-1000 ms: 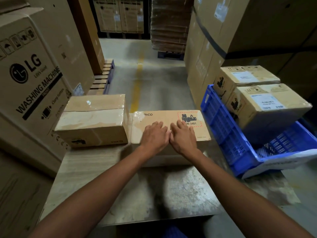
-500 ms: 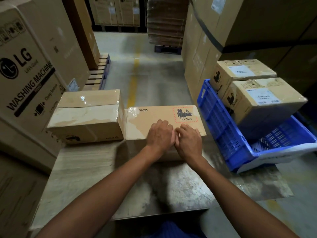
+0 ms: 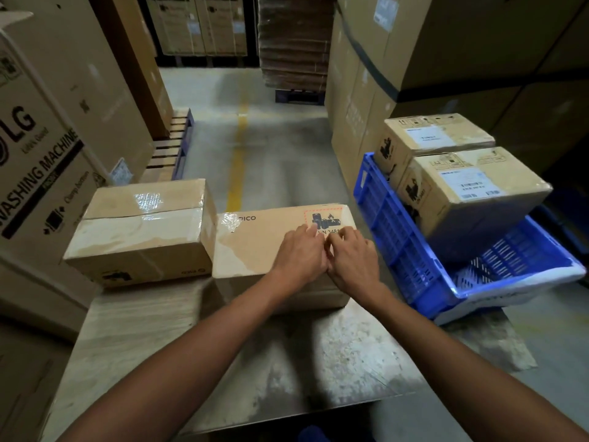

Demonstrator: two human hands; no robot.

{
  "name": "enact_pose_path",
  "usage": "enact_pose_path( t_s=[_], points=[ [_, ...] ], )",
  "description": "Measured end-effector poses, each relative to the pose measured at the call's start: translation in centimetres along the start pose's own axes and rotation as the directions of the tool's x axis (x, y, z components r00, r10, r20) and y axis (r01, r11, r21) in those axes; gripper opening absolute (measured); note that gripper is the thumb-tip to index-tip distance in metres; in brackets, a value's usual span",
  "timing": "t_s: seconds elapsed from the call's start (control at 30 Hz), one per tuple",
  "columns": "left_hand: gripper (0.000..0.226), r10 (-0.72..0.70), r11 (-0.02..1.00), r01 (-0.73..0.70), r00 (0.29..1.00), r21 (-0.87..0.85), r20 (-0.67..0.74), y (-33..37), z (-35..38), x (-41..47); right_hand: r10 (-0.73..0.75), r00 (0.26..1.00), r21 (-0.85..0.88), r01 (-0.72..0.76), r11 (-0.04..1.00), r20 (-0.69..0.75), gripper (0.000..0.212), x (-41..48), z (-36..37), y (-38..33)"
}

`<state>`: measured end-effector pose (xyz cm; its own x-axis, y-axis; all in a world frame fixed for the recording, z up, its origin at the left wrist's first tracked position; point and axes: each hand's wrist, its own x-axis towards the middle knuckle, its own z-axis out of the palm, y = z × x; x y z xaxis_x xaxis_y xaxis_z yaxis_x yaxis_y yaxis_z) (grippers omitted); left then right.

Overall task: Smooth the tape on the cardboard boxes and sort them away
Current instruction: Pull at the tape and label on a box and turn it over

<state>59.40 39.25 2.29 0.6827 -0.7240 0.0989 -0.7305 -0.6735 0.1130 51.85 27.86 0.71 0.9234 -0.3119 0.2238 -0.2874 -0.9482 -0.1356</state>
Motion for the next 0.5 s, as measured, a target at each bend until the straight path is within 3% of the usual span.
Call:
enact_pose_path(
  t_s=[0.13, 0.3, 0.4, 0.5],
  points=[
    [0.057, -0.025, 0.999, 0.024, 0.998, 0.031, 0.050, -1.1, 0.8, 0.6, -0.076, 0.988, 0.037, 0.071, 0.997, 0.136, 0.050, 1.4, 0.6, 0.4],
    [0.036, 0.007, 0.997, -0.007, 1.000, -0.076, 0.003, -1.3, -1.0, 1.5, -0.051, 0.990, -0.047, 0.058, 0.997, 0.134, 0.040, 3.0, -0.3, -0.2],
    [0.040, -0.077, 0.990, 0.065, 0.994, -0.127, -0.084, -3.1, -1.4, 1.9, -0.019, 0.983, -0.030, 0.025, 0.999, 0.182, 0.050, 4.8, -0.8, -1.6],
    [0.049, -0.152, 0.986, 0.152, 0.988, -0.074, 0.002, -4.5, -0.4, 1.6, -0.027, 0.961, 0.014, 0.024, 1.000, 0.275, 0.060, 4.9, 0.4, -2.4]
  ],
)
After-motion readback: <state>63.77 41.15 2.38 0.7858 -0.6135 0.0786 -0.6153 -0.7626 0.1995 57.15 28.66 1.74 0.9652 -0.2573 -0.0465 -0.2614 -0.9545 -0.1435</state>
